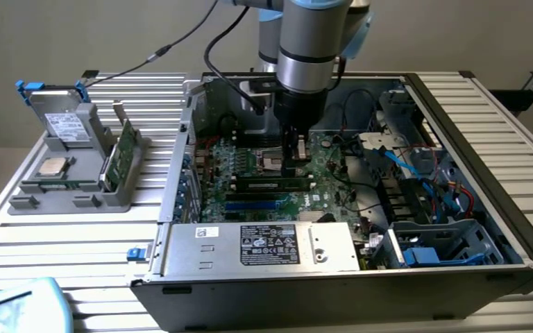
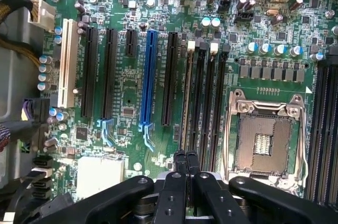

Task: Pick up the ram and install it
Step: 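Press down the ram until it locks into place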

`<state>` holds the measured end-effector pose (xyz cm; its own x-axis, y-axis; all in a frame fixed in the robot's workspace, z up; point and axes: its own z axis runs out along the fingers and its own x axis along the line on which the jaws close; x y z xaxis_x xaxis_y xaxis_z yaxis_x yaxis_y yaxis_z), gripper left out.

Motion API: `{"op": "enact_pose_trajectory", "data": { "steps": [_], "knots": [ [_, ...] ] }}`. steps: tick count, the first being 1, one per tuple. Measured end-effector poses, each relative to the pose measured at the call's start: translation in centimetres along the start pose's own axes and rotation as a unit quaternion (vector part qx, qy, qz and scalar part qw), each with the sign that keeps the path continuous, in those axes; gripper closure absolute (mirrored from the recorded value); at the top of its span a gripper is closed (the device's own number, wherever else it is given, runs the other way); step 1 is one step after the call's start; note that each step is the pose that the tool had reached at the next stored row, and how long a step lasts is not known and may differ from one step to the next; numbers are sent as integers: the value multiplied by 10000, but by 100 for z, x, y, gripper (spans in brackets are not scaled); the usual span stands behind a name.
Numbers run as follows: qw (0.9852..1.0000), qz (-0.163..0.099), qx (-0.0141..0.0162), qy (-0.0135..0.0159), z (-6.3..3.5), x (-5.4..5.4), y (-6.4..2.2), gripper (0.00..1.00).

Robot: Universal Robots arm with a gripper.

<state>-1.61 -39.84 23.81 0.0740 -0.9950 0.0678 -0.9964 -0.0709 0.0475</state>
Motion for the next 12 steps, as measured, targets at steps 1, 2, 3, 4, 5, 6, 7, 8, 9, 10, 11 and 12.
{"op": "enact_pose_trajectory", "data": {
  "steps": [1, 2, 3, 4, 5, 6, 7, 8, 9, 10, 11, 12],
  "knots": [
    [10000, 0, 0, -1, 18, -1, -3, 89],
    [10000, -1, 0, 0, 35, -2, -8, 89],
    [10000, 0, 0, 0, 51, -2, -16, 89],
    [10000, 0, 0, 0, 63, -2, -26, 89],
    [10000, 0, 0, 0, 75, -2, -36, 89],
    [10000, 0, 0, 0, 86, -3, -43, 89],
    [10000, 0, 0, 1, 91, -3, -45, 89],
    [10000, 1, -1, 2, 95, -3, -45, 89],
    [10000, 1, -1, 4, 100, -3, -45, 89],
    [10000, 1, -2, 6, 106, -3, -45, 89],
    [10000, 0, 0, 4, 114, -4, -46, 89],
    [10000, 0, -1, 6, 117, -4, -46, 89]
  ]
}}
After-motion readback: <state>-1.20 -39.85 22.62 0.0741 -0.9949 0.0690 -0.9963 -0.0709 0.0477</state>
